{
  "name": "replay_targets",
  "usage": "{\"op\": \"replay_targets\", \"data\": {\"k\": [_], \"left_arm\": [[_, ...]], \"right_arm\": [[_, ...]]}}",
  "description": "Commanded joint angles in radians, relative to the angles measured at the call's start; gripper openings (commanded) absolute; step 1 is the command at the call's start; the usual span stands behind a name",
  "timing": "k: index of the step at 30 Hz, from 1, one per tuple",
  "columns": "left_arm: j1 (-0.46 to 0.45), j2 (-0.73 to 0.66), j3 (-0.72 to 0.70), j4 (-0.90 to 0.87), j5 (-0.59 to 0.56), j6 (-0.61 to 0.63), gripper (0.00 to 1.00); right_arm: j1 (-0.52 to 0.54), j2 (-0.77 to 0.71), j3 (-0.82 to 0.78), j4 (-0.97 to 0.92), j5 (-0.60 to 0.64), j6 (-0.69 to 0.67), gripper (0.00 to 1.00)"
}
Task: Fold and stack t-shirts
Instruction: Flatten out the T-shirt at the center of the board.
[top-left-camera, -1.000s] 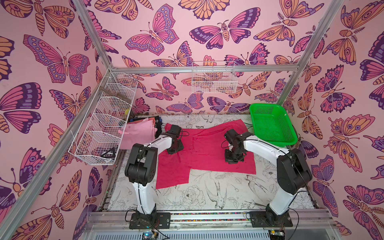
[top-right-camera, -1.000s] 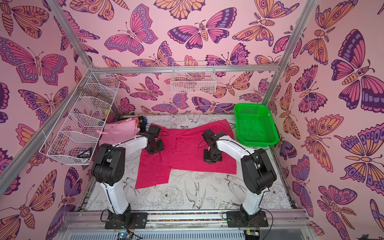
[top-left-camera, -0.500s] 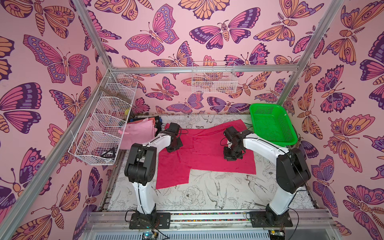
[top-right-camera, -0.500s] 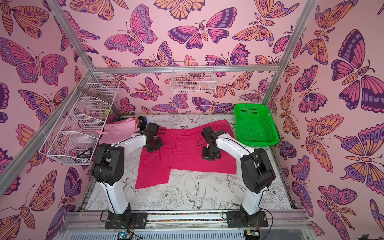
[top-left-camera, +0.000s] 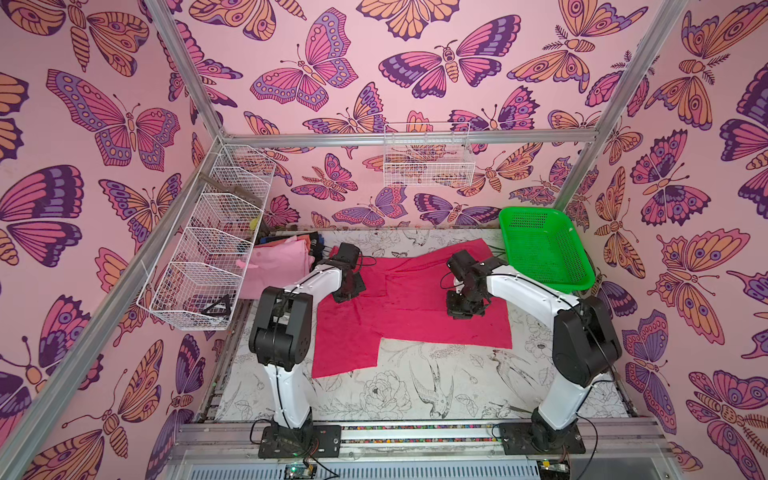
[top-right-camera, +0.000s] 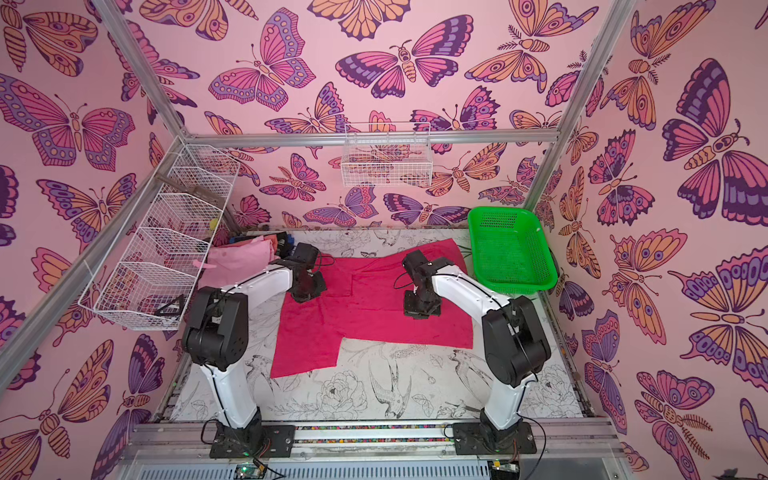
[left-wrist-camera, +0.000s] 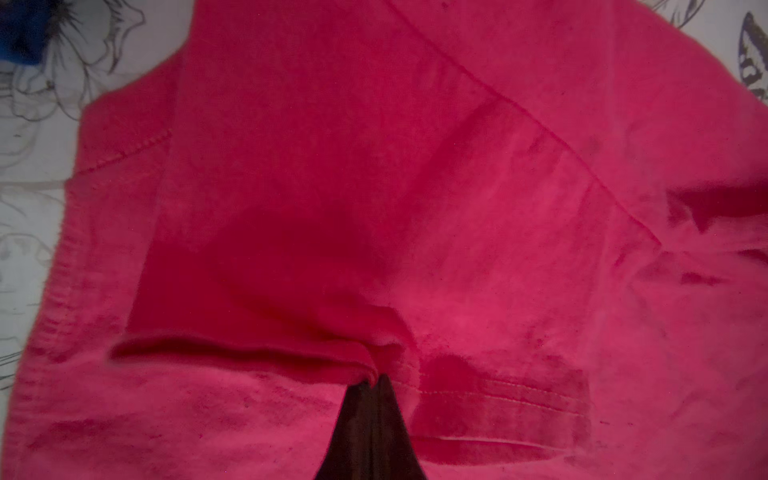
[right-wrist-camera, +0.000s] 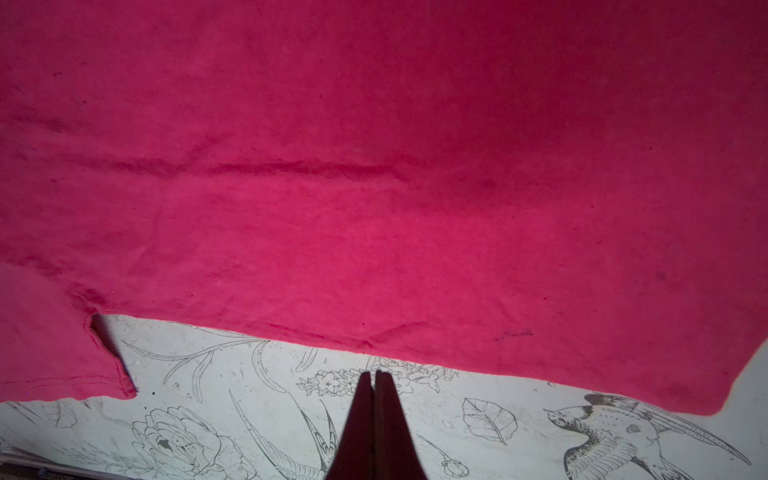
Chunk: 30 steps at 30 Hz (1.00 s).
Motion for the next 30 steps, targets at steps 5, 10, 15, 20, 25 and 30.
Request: {"op": "replay_targets", "data": {"k": [5, 10, 15, 20, 25, 30], "left_arm": [[0.006, -0.009, 0.124, -0.062, -0.013, 0.026, 0.00], [0.006, 0.035, 0.252, -0.122, -0.023, 0.045, 0.00], [0.008, 0.080, 0.341, -0.143, -0.031, 0.052, 0.00], [0.019, 0.148, 0.468, -0.164, -0.038, 0.069, 0.00], [0.036, 0.248, 0.653, -0.217, -0.030, 0.096, 0.00], [0.071, 0.354, 0.851, -0.264, -0.002, 0.106, 0.00]], "right_arm": [[0.007, -0.001, -0.025, -0.031, 0.049, 0.010, 0.00], [0.005, 0.018, -0.058, -0.043, 0.076, 0.030, 0.00], [-0.006, 0.059, -0.089, -0.049, 0.097, 0.048, 0.00], [-0.030, 0.099, -0.111, -0.023, 0.081, 0.051, 0.00], [-0.036, 0.136, -0.119, -0.003, 0.063, 0.050, 0.00], [-0.036, 0.152, -0.125, 0.002, 0.053, 0.050, 0.00]]}}
